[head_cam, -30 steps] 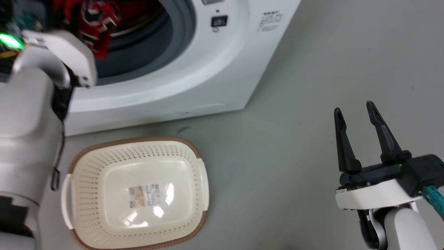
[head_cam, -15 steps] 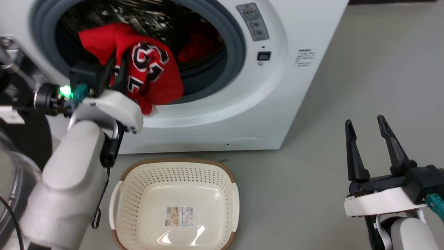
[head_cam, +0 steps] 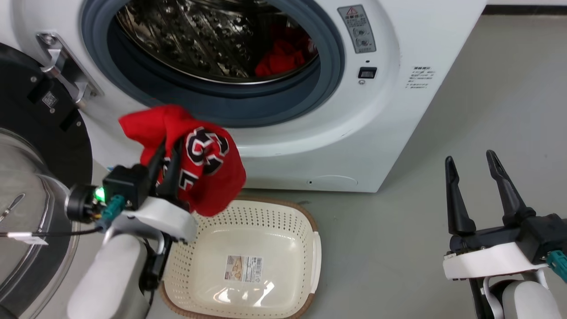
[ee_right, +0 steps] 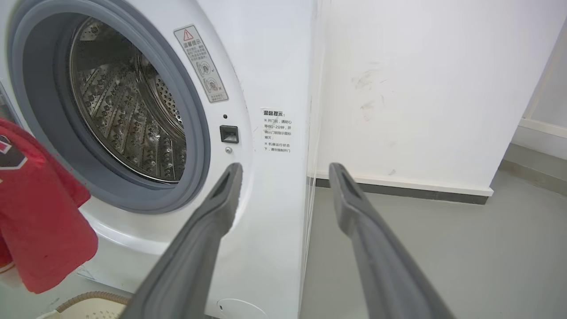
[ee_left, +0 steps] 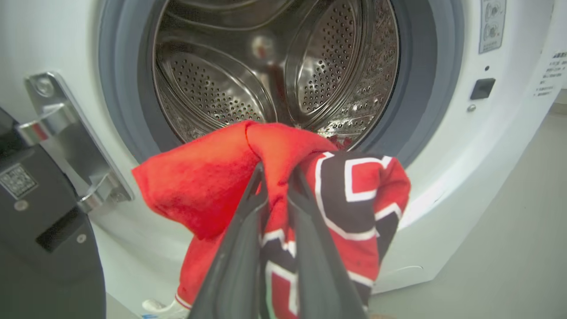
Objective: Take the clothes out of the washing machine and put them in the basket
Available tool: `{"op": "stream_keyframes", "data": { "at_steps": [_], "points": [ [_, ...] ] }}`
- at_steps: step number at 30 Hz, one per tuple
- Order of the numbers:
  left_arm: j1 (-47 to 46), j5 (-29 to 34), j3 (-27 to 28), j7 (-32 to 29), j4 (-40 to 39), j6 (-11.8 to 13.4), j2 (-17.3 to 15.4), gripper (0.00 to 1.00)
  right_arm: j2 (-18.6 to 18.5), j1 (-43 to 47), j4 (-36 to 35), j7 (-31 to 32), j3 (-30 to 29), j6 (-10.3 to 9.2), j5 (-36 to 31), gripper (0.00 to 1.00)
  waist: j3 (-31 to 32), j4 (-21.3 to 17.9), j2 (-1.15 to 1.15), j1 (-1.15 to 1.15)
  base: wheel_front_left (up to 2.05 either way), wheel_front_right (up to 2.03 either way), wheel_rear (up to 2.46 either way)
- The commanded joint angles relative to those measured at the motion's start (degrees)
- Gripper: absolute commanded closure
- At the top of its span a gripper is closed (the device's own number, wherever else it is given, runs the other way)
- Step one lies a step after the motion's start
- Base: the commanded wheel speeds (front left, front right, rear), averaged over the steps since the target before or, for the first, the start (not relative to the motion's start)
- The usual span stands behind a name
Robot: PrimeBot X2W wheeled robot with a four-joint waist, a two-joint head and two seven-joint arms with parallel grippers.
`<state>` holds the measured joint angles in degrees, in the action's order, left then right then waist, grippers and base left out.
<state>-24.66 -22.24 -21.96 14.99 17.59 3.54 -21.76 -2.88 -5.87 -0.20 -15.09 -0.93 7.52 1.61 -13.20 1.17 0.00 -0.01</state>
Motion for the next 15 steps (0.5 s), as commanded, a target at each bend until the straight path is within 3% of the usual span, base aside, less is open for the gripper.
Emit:
{"op": "stream_keyframes", "data": {
  "at_steps": [1, 8, 15],
  "points": [
    [1.39, -0.40, 0.03, 0.28, 0.45, -0.35, 0.66, 1.00, 0.01, -0.60, -0.30, -0.12, 0.24, -0.06, -0.35, 0.00, -1.44, 0.24, 0.00, 0.01, 0.00, 0.00, 0.00],
    [4.76, -1.26, -0.05, 0.30, 8.43, -2.04, 3.59, 1.00, 0.02, -1.74, -0.72, -0.12, 0.44, -0.06, -2.16, 0.00, -4.96, -0.43, 0.00, 0.01, 0.00, 0.00, 0.00],
    [1.60, 0.83, 1.20, 0.29, 17.73, -3.59, 7.64, 1.00, 0.01, -2.75, -2.15, -0.12, -0.14, -0.06, -4.24, 0.00, -11.32, -0.88, 0.00, 0.01, 0.00, 0.00, 0.00]
  ]
}}
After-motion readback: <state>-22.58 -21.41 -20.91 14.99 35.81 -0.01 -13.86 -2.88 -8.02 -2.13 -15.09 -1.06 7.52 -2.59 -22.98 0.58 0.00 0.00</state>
